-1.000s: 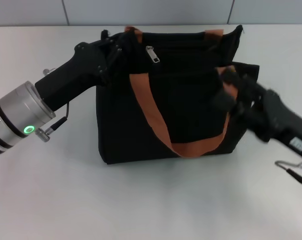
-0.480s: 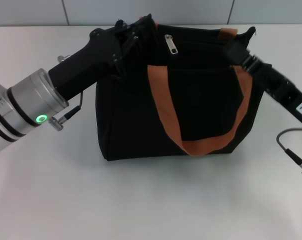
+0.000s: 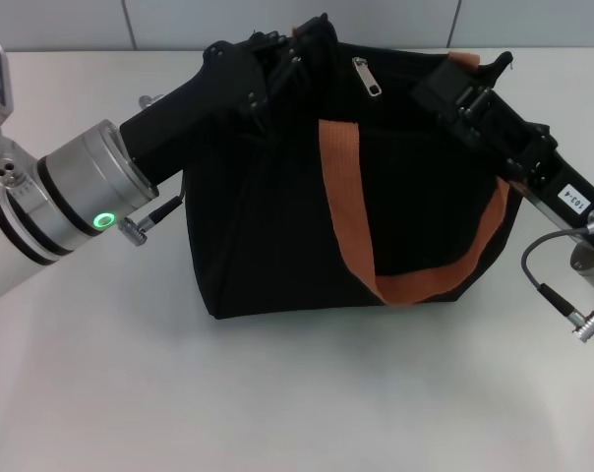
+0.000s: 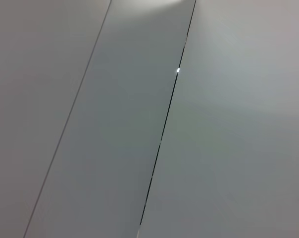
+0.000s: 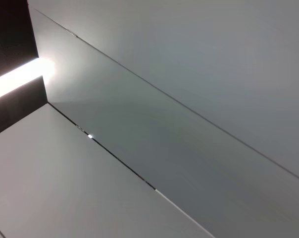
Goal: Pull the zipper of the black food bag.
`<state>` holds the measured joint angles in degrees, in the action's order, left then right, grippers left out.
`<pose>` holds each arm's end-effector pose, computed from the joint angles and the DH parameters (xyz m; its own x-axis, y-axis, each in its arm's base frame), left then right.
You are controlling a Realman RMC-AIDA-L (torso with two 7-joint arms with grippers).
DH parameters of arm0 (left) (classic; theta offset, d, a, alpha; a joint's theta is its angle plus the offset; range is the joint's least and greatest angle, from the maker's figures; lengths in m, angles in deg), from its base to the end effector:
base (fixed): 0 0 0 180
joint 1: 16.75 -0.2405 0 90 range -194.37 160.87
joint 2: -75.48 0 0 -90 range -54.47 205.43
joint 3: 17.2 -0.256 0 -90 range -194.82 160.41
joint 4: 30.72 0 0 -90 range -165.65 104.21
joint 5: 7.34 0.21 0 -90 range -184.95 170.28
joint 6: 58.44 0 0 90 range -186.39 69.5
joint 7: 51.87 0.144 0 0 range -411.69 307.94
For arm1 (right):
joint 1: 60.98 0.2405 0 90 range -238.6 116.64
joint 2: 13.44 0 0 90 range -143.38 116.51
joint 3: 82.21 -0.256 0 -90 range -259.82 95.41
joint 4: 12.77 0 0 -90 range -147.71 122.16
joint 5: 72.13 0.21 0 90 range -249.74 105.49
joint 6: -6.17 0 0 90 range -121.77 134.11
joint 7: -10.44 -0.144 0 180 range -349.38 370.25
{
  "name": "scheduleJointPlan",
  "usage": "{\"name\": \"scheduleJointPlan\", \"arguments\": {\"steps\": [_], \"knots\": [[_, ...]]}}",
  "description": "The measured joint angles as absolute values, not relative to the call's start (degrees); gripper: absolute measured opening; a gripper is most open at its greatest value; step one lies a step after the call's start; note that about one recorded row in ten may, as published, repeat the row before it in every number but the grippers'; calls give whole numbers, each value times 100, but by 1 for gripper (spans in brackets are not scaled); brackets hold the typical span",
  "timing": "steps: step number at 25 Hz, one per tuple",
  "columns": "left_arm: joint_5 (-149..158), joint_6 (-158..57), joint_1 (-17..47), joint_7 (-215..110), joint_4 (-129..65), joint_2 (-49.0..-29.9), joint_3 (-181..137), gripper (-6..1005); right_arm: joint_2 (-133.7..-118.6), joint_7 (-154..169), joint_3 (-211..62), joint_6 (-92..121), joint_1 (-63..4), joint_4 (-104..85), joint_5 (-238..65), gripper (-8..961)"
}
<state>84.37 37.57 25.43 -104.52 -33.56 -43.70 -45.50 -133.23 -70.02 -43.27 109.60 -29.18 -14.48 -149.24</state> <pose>-0.1826 0.3390 -0.0344 0.3853 0.0935 0.9181 0.4141 -0.9066 -0.0815 0.2274 0.2852 -0.0318 -0.0734 -0.5176 -0.8525 -0.5855 -0.6696 0.4570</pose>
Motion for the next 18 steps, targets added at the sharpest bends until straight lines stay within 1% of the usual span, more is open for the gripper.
{"name": "scheduleJointPlan", "arguments": {"steps": [8,15,18], "knots": [[8448,3704,2602,-10139,-3171,-4370,-4541,36,-13323,-7346,-4358,10722,-2912,-1524,-14927,773],[8467,3697,2606,-10092,-3136,-4370,-4542,38,-13323,-7712,-4354,10395,-2799,-1546,-14934,618],[8473,3727,2628,-10091,-3095,-4370,-4541,39,-13326,-7616,-4328,10381,-2650,-1603,-14949,551]]}}
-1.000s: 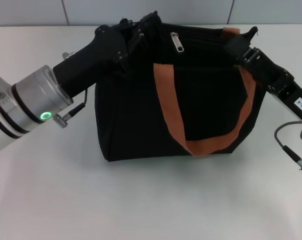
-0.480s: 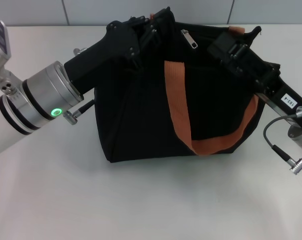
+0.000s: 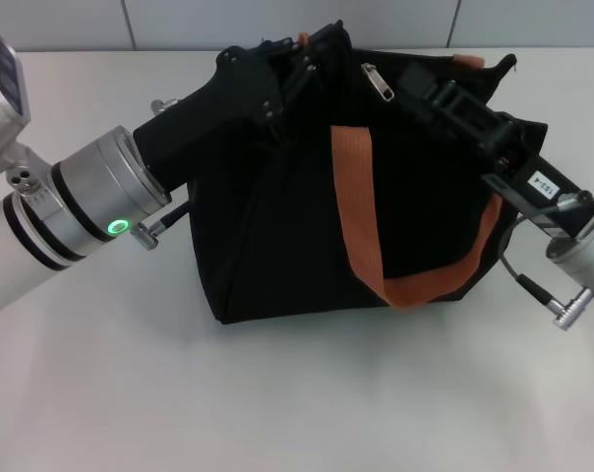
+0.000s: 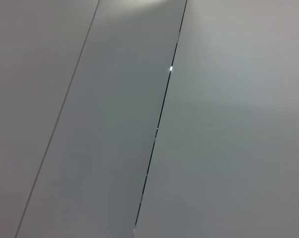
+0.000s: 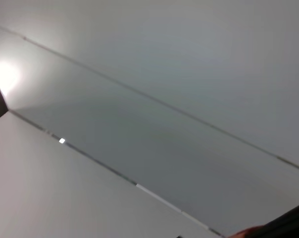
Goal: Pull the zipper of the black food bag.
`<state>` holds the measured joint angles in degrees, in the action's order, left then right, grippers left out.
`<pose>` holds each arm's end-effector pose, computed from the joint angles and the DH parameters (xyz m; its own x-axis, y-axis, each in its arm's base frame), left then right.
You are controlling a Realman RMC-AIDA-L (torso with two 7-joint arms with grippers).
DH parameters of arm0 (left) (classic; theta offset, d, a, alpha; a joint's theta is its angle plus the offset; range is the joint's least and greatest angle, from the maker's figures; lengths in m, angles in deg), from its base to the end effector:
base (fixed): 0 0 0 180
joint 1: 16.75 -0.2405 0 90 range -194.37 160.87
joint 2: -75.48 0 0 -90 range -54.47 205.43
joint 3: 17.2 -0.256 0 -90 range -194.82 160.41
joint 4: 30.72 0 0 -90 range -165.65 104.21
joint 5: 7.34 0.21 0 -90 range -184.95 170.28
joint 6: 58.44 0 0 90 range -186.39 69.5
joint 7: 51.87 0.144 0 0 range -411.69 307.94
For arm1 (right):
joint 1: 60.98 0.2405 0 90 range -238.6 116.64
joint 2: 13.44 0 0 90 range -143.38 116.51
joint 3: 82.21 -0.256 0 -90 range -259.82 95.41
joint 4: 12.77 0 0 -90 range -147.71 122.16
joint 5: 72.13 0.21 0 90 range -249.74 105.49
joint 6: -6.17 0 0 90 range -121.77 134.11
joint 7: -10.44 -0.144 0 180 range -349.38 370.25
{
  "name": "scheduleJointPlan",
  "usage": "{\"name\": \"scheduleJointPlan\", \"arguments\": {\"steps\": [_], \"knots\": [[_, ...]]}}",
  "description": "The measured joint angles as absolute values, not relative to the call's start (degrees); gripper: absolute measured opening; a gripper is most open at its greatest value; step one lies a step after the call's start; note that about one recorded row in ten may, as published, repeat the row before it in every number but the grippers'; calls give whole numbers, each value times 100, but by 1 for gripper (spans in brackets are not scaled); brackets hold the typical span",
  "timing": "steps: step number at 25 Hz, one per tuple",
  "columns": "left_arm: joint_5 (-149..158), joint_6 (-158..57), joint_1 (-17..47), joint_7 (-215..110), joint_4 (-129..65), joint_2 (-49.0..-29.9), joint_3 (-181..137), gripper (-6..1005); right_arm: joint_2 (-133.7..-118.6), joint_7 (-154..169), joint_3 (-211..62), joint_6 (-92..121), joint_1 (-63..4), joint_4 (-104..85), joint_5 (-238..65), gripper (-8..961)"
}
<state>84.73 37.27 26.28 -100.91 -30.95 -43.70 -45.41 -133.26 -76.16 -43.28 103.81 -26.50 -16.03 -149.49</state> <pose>-0.1781 0.3360 -0.0422 0.3955 0.0730 0.9156 0.3963 -0.9128 -0.0984 0.2227 0.2998 -0.0446 -0.1195 -0.6112 -0.7824 -0.6275 -0.5642 0.5366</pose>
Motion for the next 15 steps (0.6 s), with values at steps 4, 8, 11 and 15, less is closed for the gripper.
{"name": "scheduleJointPlan", "arguments": {"steps": [4,8,11,15], "knots": [[8478,3739,2664,-10091,-3068,-4370,-4549,40,-13328,-7063,-4275,10477,-2588,-1673,-15090,505],[8478,3756,2693,-10091,-3068,-4370,-4549,41,-13331,-5887,-4590,10628,-2763,-2028,-15087,482],[8479,3758,2710,-10092,-3068,-4370,-4556,42,-13332,-5862,-4633,10645,-2756,-2027,-15099,482],[8479,3762,2771,-10093,-3008,-4370,-4573,43,-13329,-5979,-4625,10648,-2695,-1999,-15107,482]]}}
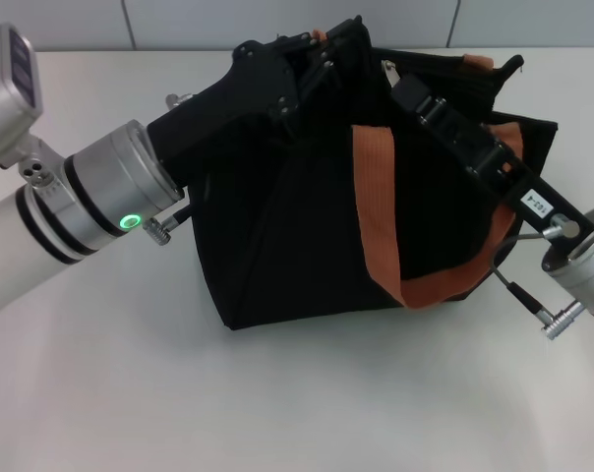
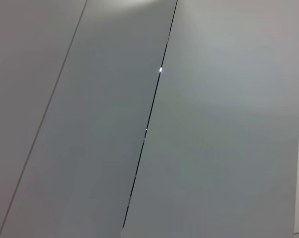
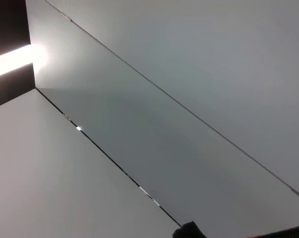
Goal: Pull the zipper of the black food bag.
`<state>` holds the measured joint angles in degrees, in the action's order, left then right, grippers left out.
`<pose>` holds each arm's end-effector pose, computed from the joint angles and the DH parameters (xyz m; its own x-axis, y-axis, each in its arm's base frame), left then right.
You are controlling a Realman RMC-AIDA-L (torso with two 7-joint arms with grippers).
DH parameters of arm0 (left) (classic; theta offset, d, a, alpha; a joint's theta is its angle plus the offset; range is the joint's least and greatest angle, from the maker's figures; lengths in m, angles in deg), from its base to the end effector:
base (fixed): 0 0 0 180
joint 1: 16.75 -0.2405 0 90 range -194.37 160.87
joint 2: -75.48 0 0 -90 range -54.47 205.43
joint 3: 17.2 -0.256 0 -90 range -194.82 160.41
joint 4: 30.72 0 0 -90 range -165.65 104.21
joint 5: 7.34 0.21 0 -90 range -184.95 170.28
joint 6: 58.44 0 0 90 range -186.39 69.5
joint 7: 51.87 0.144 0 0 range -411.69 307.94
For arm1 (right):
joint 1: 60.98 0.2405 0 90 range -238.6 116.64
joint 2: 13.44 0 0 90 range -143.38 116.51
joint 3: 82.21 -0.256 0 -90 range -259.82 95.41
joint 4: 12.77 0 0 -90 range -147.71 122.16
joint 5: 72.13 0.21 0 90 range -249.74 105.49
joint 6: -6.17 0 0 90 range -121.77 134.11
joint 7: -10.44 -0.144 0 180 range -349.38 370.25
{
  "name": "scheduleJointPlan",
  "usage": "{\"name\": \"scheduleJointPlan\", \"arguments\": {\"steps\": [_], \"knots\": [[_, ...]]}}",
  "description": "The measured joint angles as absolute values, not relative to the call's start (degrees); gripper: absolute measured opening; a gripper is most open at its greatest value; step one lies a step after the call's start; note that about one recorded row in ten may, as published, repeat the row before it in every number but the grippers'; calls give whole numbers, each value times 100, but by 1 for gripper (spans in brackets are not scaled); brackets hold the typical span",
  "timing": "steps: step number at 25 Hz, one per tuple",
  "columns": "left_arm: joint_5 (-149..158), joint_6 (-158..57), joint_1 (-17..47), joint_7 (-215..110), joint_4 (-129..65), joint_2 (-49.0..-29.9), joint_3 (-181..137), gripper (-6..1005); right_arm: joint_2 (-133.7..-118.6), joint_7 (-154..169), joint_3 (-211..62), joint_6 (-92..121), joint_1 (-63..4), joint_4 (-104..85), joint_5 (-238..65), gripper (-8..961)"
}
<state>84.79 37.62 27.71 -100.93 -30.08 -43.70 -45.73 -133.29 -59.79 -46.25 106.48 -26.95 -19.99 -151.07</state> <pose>-0.1693 0.3372 -0.0447 0.3907 0.0778 0.9172 0.3728 -0.9244 -0.0804 0.2212 0.2879 -0.0477 -0.0169 -0.4477 -0.8940 -0.6246 -0.6935 0.3591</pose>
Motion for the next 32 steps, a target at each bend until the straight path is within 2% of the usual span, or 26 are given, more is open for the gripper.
{"name": "scheduleJointPlan", "arguments": {"steps": [28,32], "knots": [[8477,3602,2869,-10091,-2907,-4378,-4536,51,-13323,-6458,-4631,10569,-2602,-1958,-15155,483],[8476,3567,2869,-10091,-2905,-4379,-4533,52,-13323,-6459,-4643,10585,-2565,-1957,-15152,441]]}}
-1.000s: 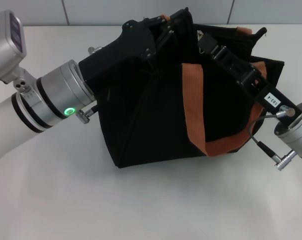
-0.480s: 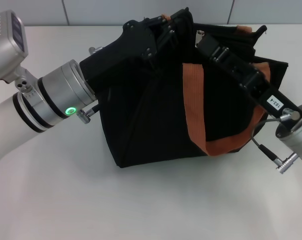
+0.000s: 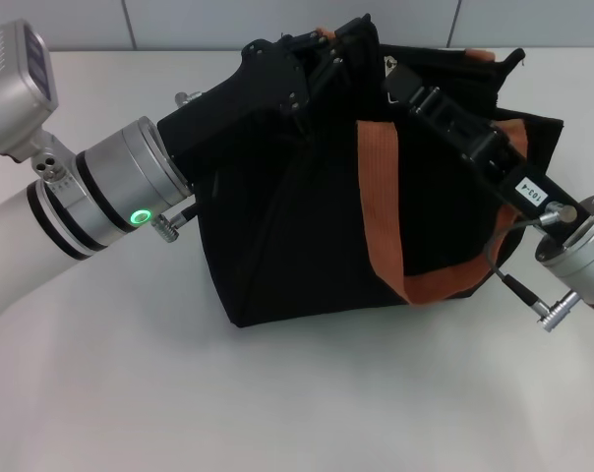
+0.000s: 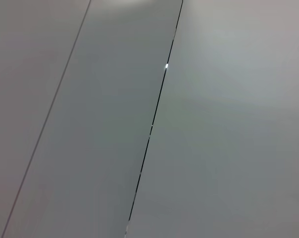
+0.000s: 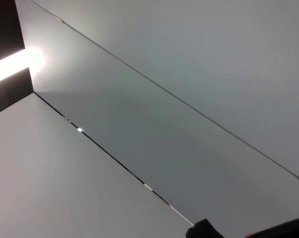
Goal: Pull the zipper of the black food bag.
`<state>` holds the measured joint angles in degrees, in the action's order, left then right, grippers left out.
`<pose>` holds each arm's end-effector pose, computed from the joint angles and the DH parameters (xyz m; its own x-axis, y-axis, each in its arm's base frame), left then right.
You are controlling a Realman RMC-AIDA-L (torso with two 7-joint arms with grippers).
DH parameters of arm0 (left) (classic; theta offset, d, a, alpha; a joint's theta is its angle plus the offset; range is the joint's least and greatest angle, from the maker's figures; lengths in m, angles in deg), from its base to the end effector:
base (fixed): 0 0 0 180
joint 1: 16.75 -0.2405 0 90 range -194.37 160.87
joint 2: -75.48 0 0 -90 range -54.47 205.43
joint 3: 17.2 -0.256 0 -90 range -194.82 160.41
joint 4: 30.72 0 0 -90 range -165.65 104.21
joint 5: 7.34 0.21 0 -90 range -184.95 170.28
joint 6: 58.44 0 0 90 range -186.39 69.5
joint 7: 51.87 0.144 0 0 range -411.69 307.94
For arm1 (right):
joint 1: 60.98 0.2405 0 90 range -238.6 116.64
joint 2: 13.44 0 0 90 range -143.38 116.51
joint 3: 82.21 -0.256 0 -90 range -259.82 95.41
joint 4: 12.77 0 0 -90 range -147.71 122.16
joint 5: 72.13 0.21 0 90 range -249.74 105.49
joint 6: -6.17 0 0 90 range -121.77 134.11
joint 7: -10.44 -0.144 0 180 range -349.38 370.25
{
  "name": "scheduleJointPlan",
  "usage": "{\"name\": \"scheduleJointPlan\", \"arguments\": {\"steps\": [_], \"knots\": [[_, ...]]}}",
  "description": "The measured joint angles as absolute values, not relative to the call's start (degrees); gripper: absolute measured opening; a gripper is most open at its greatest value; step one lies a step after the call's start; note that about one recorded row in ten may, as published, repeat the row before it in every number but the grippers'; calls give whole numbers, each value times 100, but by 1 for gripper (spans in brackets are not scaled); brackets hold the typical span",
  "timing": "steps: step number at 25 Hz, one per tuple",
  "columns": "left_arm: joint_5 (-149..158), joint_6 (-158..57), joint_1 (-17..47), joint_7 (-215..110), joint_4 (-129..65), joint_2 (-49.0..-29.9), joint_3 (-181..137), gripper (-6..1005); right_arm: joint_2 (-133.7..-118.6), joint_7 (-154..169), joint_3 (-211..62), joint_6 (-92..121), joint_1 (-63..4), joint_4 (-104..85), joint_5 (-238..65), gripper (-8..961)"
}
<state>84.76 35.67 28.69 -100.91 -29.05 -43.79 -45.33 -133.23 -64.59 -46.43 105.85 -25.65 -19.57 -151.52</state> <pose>-0.1657 0.3412 -0.0497 0.3972 0.0933 0.9130 0.3897 -0.9178 -0.0758 0.2155 0.2943 -0.0479 -0.0467 -0.5054 -0.8616 -0.6126 -0.6668 0.4244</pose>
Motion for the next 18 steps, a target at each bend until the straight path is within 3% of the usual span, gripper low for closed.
{"name": "scheduleJointPlan", "arguments": {"steps": [13,18], "knots": [[8479,3533,2875,-10084,-2904,-4379,-4533,56,-13323,-6570,-4618,10401,-2477,-1914,-15165,315],[8482,3571,2895,-10083,-2879,-4378,-4532,57,-13322,-6804,-4562,10507,-2438,-1852,-15187,314]]}}
